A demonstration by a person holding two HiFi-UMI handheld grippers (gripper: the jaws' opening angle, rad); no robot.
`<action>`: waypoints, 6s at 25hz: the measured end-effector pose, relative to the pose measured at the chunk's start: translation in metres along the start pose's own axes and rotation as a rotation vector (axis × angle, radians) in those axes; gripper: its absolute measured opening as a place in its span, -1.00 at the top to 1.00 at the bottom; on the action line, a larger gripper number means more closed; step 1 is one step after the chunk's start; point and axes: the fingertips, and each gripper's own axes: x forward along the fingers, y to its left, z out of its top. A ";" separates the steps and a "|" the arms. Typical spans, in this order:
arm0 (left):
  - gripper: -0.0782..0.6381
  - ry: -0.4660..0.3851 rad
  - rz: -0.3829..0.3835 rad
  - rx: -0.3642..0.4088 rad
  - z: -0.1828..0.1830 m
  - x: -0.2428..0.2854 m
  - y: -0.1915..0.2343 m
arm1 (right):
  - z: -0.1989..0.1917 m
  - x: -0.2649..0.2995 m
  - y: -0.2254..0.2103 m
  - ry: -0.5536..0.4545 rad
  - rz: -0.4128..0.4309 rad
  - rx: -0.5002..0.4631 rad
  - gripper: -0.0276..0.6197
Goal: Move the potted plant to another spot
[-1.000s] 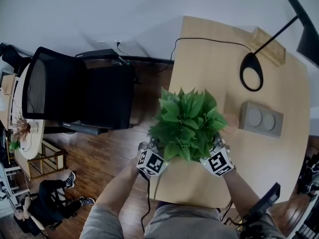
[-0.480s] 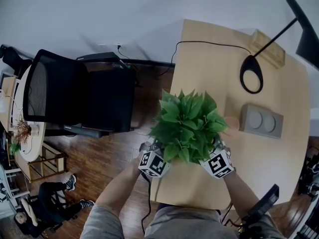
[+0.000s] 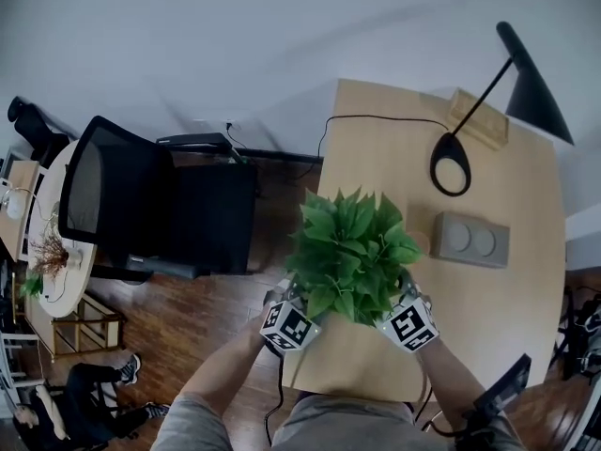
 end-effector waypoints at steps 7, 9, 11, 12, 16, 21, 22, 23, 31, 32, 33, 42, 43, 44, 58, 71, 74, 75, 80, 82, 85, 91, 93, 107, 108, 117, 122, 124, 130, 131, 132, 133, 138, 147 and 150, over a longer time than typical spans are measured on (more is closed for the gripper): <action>-0.14 -0.013 0.027 0.012 0.043 -0.018 -0.025 | 0.019 -0.046 0.013 -0.023 0.000 -0.019 -0.29; -0.14 -0.009 0.051 0.014 0.060 -0.028 -0.038 | 0.027 -0.065 0.021 -0.036 0.007 -0.035 -0.29; -0.14 -0.009 0.086 0.018 0.078 -0.041 -0.049 | 0.038 -0.084 0.030 -0.055 0.026 -0.058 -0.28; -0.14 -0.011 0.102 0.017 0.086 -0.047 -0.057 | 0.042 -0.094 0.036 -0.063 0.038 -0.068 -0.28; -0.14 -0.017 0.151 0.003 0.116 -0.062 -0.097 | 0.045 -0.140 0.058 -0.076 0.079 -0.104 -0.28; -0.14 -0.015 0.194 -0.007 0.136 -0.069 -0.141 | 0.038 -0.181 0.080 -0.089 0.118 -0.135 -0.28; -0.14 -0.013 0.203 -0.008 0.138 -0.071 -0.149 | 0.035 -0.187 0.085 -0.092 0.126 -0.140 -0.28; -0.14 -0.012 0.210 -0.009 0.139 -0.072 -0.158 | 0.032 -0.193 0.090 -0.093 0.132 -0.145 -0.28; -0.14 -0.024 0.185 0.007 0.150 -0.070 -0.197 | 0.016 -0.231 0.105 -0.088 0.081 -0.151 -0.28; -0.14 -0.030 0.174 0.019 0.156 -0.068 -0.198 | 0.017 -0.236 0.103 -0.089 0.064 -0.148 -0.28; -0.14 -0.040 0.161 0.028 0.162 -0.065 -0.200 | 0.017 -0.243 0.101 -0.087 0.047 -0.143 -0.28; -0.14 -0.114 -0.033 0.078 0.184 -0.039 -0.242 | -0.009 -0.290 0.103 -0.036 -0.111 -0.038 -0.28; -0.14 -0.117 -0.049 0.088 0.187 -0.035 -0.246 | -0.013 -0.295 0.102 -0.034 -0.128 -0.026 -0.28; -0.14 -0.116 -0.062 0.096 0.190 -0.029 -0.251 | -0.018 -0.302 0.100 -0.032 -0.145 -0.016 -0.28; -0.14 -0.119 -0.147 0.153 0.257 0.088 -0.302 | -0.084 -0.401 0.019 -0.037 -0.243 0.023 -0.28; -0.13 -0.077 -0.099 0.101 0.327 0.229 -0.331 | -0.150 -0.489 -0.099 -0.035 -0.172 0.025 -0.28; -0.13 -0.053 -0.113 0.091 0.325 0.243 -0.335 | -0.162 -0.491 -0.106 -0.030 -0.161 0.049 -0.28; -0.13 -0.047 -0.119 0.089 0.324 0.247 -0.336 | -0.167 -0.492 -0.109 -0.029 -0.160 0.057 -0.28; -0.13 -0.032 -0.142 0.076 0.315 0.271 -0.331 | -0.185 -0.485 -0.128 -0.008 -0.162 0.081 -0.28; -0.13 -0.026 -0.156 0.062 0.310 0.281 -0.328 | -0.191 -0.480 -0.135 0.002 -0.160 0.095 -0.28; -0.14 -0.022 -0.186 0.041 0.303 0.299 -0.320 | -0.200 -0.472 -0.150 0.020 -0.157 0.117 -0.28; -0.14 0.005 -0.225 0.016 0.281 0.334 -0.309 | -0.227 -0.452 -0.176 0.052 -0.155 0.159 -0.28; -0.14 0.020 -0.234 0.015 0.274 0.347 -0.306 | -0.239 -0.447 -0.185 0.059 -0.155 0.176 -0.28; -0.13 0.048 -0.214 0.023 0.244 0.410 -0.303 | -0.290 -0.429 -0.225 0.093 -0.171 0.153 -0.27; -0.13 0.046 -0.208 0.036 0.244 0.412 -0.303 | -0.291 -0.430 -0.227 0.088 -0.173 0.151 -0.27; -0.14 0.040 -0.177 0.067 0.241 0.415 -0.302 | -0.294 -0.427 -0.229 0.080 -0.172 0.127 -0.27; -0.13 0.043 -0.153 0.024 0.236 0.414 -0.300 | -0.296 -0.428 -0.229 0.074 -0.181 0.134 -0.27; -0.13 0.058 -0.128 -0.001 0.231 0.410 -0.299 | -0.298 -0.433 -0.227 0.071 -0.189 0.149 -0.27; -0.06 0.080 -0.046 -0.064 0.225 0.383 -0.299 | -0.300 -0.456 -0.216 0.059 -0.234 0.181 -0.27; -0.04 0.077 -0.031 -0.073 0.227 0.377 -0.300 | -0.298 -0.461 -0.213 0.050 -0.240 0.186 -0.27; -0.01 0.073 -0.014 -0.083 0.229 0.370 -0.302 | -0.295 -0.466 -0.210 0.040 -0.247 0.194 -0.27; 0.02 0.068 0.003 -0.093 0.232 0.364 -0.304 | -0.293 -0.471 -0.206 0.029 -0.254 0.203 -0.27; 0.23 0.017 0.079 -0.125 0.253 0.327 -0.323 | -0.281 -0.495 -0.178 -0.020 -0.272 0.225 -0.07; 0.77 -0.109 0.135 -0.205 0.293 0.275 -0.361 | -0.250 -0.522 -0.118 -0.093 -0.273 0.233 0.70; 0.78 -0.133 0.134 -0.226 0.296 0.262 -0.371 | -0.235 -0.522 -0.095 -0.112 -0.266 0.219 0.88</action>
